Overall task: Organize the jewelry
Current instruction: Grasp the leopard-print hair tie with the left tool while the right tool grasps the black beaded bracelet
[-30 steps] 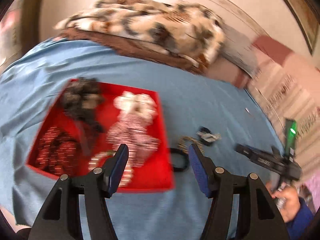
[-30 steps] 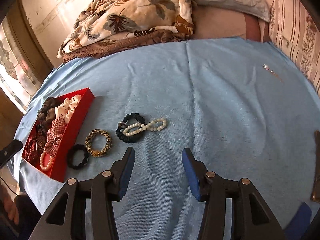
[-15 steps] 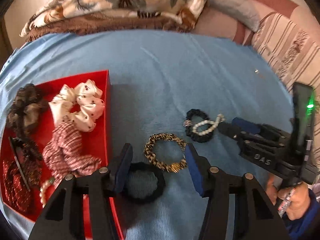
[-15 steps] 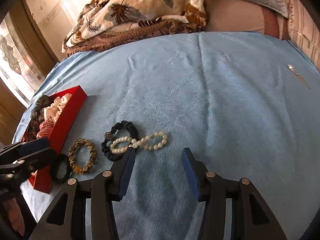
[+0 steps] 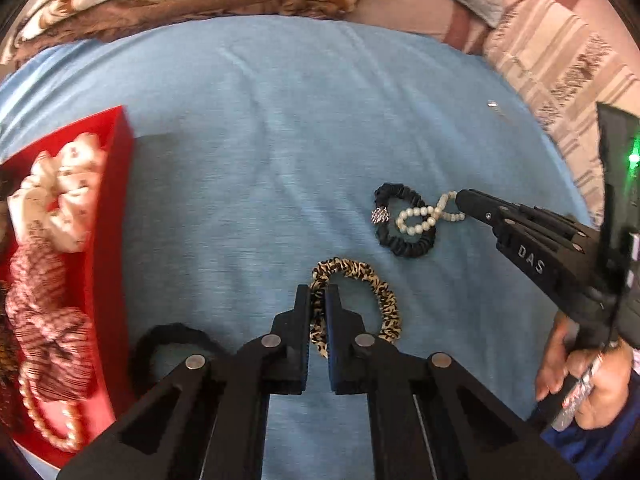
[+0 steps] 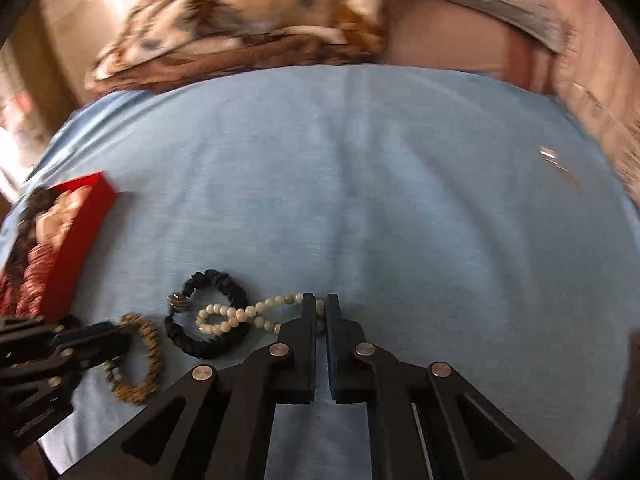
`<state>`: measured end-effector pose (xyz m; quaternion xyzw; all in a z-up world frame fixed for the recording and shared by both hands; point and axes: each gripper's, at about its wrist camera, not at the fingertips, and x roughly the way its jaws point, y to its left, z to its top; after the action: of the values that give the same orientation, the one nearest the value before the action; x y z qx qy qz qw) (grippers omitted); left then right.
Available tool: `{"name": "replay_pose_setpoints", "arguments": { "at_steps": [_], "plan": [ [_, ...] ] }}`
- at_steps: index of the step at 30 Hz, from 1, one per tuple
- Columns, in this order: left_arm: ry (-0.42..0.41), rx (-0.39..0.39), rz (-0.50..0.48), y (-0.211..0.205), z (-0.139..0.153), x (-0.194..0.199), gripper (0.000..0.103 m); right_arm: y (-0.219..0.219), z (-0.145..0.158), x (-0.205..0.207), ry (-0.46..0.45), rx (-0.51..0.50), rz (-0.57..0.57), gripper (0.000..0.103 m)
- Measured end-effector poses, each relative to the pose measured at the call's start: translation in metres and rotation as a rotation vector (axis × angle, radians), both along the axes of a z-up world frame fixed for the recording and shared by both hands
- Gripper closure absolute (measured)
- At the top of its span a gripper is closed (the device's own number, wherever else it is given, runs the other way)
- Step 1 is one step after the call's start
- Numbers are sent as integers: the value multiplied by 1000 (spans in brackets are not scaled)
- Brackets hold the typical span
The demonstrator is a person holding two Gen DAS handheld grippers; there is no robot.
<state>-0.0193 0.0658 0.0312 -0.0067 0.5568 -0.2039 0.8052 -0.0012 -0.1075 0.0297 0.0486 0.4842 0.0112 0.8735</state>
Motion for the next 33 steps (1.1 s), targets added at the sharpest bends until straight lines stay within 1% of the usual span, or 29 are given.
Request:
{"name": "replay_pose_setpoints", "arguments": {
  "at_steps": [2,4,7,9,10,13,14,16,18,20,21,22,24,26,27,29,30,31,32,33],
  "plan": [
    [-16,-1,-16,-6,4,-4,97,-17,3,-10,5,-11,-40,98],
    [-30,18,-26,-9,6,-7,96,-31,4,-22,15,1,-64,98],
    [-19,41,-30,-13,-1,-7,96,-48,3,-36,25,88,-86,98],
    [-7,46,-20,-18,-6,-7,96,-55,8,-43,-8,167,-85,98],
    [-16,45,-10,-18,-6,-8,95,-56,15,-46,-41,203,-78,99],
    [-13,25,-5,-18,-3,-13,94,-53,33,-54,-139,239,-54,99],
    [-11,19,-7,-20,-3,-14,94,-51,36,-56,-154,243,-49,99],
    [-17,6,-7,-20,2,-17,94,-47,38,-58,-163,251,-31,99],
    [-17,3,-6,-18,4,-19,94,-46,32,-53,-140,259,-28,98],
    [-8,6,2,-19,2,-19,94,-48,21,-44,-92,272,-34,84],
    [-7,8,7,-18,1,-19,94,-47,18,-42,-81,271,-38,68],
    [-8,12,14,-18,0,-20,94,-46,15,-38,-76,274,-33,61],
    [5,18,22,-18,-4,-20,94,-43,14,-30,-79,281,-4,61],
    [-3,17,26,-19,-5,-22,91,-34,13,-21,-85,269,33,61],
    [-8,20,23,-22,-5,-22,89,-29,11,-15,-79,241,50,61],
    [-18,24,8,-27,-5,-25,78,-17,2,-2,-52,181,90,61],
    [-23,26,0,-30,-6,-26,75,-13,-2,3,-36,164,110,61],
    [-30,29,-6,-33,-6,-27,69,-7,-9,8,-12,138,131,61],
    [-40,37,-14,-37,-6,-28,66,0,-13,11,-10,88,144,62],
    [-54,50,-19,-40,-7,-29,66,5,-14,11,-25,44,157,63]
  ]
}}
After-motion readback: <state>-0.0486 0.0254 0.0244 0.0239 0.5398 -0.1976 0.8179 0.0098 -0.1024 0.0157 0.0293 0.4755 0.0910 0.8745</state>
